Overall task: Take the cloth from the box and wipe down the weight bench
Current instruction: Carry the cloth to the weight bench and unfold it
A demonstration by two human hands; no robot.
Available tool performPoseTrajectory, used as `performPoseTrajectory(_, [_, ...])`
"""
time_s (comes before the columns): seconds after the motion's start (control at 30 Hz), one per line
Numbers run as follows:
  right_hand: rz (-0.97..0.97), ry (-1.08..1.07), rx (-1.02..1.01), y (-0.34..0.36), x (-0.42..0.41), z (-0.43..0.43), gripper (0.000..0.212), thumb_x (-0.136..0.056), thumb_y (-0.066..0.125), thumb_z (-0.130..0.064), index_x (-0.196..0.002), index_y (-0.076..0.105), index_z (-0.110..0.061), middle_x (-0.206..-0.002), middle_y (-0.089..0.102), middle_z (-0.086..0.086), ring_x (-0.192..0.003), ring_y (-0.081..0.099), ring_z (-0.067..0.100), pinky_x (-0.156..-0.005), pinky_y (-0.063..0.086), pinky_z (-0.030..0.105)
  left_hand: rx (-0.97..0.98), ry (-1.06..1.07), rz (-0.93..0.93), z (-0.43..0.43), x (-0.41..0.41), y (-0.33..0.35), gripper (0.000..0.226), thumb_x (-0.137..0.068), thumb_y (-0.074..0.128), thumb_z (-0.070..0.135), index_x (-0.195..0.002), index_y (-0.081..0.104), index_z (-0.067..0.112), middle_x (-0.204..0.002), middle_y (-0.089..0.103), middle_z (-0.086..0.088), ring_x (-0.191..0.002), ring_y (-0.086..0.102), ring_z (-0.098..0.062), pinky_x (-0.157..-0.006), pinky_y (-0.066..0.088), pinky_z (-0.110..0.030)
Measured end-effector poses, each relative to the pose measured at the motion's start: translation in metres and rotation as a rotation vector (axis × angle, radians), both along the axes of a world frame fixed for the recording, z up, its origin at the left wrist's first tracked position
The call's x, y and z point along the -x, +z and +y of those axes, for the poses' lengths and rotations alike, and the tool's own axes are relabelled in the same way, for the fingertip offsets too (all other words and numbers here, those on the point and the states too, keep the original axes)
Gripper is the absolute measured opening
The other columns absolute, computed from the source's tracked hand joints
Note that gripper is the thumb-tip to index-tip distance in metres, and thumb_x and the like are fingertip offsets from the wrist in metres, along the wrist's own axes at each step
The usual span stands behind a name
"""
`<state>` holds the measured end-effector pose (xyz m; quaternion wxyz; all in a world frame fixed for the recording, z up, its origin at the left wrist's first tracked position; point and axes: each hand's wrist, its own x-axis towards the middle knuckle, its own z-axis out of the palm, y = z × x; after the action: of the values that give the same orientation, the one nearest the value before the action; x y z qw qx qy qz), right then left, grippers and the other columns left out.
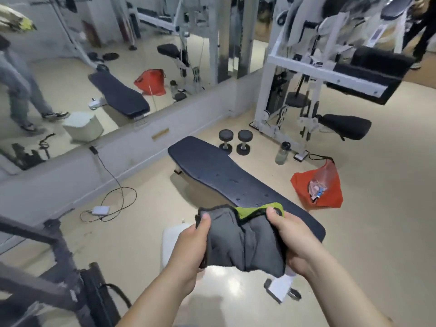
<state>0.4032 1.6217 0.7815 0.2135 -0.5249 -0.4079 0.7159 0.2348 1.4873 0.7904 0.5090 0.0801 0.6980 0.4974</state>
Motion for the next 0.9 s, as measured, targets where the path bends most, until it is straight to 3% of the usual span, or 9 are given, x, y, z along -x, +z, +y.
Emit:
performPoseTrajectory(0.1, [-0.029, 0.089, -0.016, -0.001, 0.051, 0.038, 0.034, -0.109, 0.054, -0.037, -0.112, 0.072, -0.008, -0.11, 0.082, 0.015, -0.092, 0.078, 0.029, -0.085, 0.062, 0.041, 0.027, 0.179, 0.043, 0.014, 0.042, -0.006, 0.044, -0.096, 0.048, 0.063, -0.109, 0.074, 0.03, -0.104, 0.081, 0.01, -0.097, 0.076, -0.018, -0.075, 0.06, -0.034])
performPoseTrajectory(0.17, [-0.028, 0.151, -0.015, -0.004, 0.09, 0.06, 0.036, -0.109, 0.053, -0.041, -0.114, 0.071, -0.01, -0.11, 0.083, 0.013, -0.101, 0.078, 0.031, -0.092, 0.062, 0.045, 0.003, 0.263, 0.079, 0.026, 0.07, -0.007, 0.041, -0.097, 0.051, 0.058, -0.107, 0.075, 0.027, -0.105, 0.081, 0.009, -0.1, 0.075, -0.017, -0.087, 0.06, -0.039])
performPoseTrajectory(0.23, [-0.038, 0.198, -0.025, -0.006, 0.131, 0.079, 0.034, -0.107, 0.055, -0.043, -0.113, 0.07, -0.013, -0.11, 0.083, 0.01, -0.101, 0.078, 0.028, -0.088, 0.062, 0.041, 0.006, 0.309, 0.13, 0.042, 0.1, -0.011, 0.038, -0.097, 0.053, 0.055, -0.105, 0.076, 0.026, -0.105, 0.081, 0.008, -0.103, 0.074, -0.018, -0.098, 0.057, -0.046])
performPoseTrajectory(0.3, [-0.026, 0.238, -0.026, -0.004, 0.167, 0.093, 0.033, -0.107, 0.057, -0.042, -0.112, 0.071, -0.013, -0.111, 0.082, 0.01, -0.095, 0.077, 0.024, -0.081, 0.061, 0.037, -0.006, 0.296, 0.157, 0.06, 0.128, -0.017, 0.031, -0.097, 0.056, 0.05, -0.104, 0.076, 0.027, -0.104, 0.081, 0.007, -0.104, 0.074, -0.02, -0.099, 0.057, -0.049])
performPoseTrajectory(0.4, [0.018, 0.275, 0.004, 0.0, 0.214, 0.117, 0.038, -0.108, 0.055, -0.041, -0.118, 0.072, -0.009, -0.115, 0.082, 0.012, -0.103, 0.079, 0.025, -0.088, 0.061, 0.039, -0.037, 0.237, 0.133, 0.1, 0.169, -0.027, 0.018, -0.099, 0.06, 0.032, -0.107, 0.075, 0.025, -0.103, 0.081, 0.006, -0.101, 0.076, -0.02, -0.095, 0.058, -0.046])
performPoseTrajectory(0.57, [0.193, 0.296, 0.1, 0.007, 0.256, 0.174, 0.037, -0.11, 0.049, -0.036, -0.122, 0.076, -0.013, -0.123, 0.08, 0.012, -0.114, 0.077, 0.027, -0.095, 0.058, 0.042, -0.024, 0.114, 0.066, 0.181, 0.217, -0.047, 0.017, -0.1, 0.06, 0.02, -0.109, 0.074, 0.024, -0.1, 0.082, 0.006, -0.09, 0.078, -0.015, -0.069, 0.055, -0.028])
performPoseTrajectory(0.63, [0.203, 0.274, 0.111, 0.003, 0.265, 0.208, 0.036, -0.109, 0.052, -0.037, -0.112, 0.082, -0.017, -0.123, 0.08, 0.012, -0.111, 0.077, 0.025, -0.098, 0.056, 0.044, 0.004, 0.104, 0.026, 0.212, 0.231, -0.051, 0.018, -0.101, 0.058, 0.019, -0.109, 0.074, 0.022, -0.098, 0.083, 0.003, -0.088, 0.078, -0.018, -0.07, 0.057, -0.029])
performPoseTrajectory(0.7, [0.163, 0.256, 0.11, -0.008, 0.277, 0.248, 0.034, -0.106, 0.058, -0.038, -0.118, 0.078, -0.014, -0.123, 0.079, 0.014, -0.115, 0.076, 0.029, -0.104, 0.056, 0.047, 0.018, 0.091, 0.0, 0.247, 0.246, -0.058, 0.02, -0.102, 0.057, 0.018, -0.11, 0.074, 0.02, -0.1, 0.083, 0.0, -0.092, 0.079, -0.021, -0.081, 0.061, -0.036])
performPoseTrajectory(0.9, [-0.03, 0.234, 0.11, -0.071, 0.309, 0.37, 0.026, -0.095, 0.069, 0.002, -0.12, 0.07, 0.0, -0.1, 0.084, 0.015, -0.085, 0.082, 0.028, -0.068, 0.064, 0.033, 0.015, 0.126, 0.045, 0.365, 0.282, -0.076, 0.017, -0.101, 0.059, 0.023, -0.109, 0.074, 0.021, -0.102, 0.082, 0.001, -0.095, 0.078, -0.021, -0.09, 0.061, -0.041])
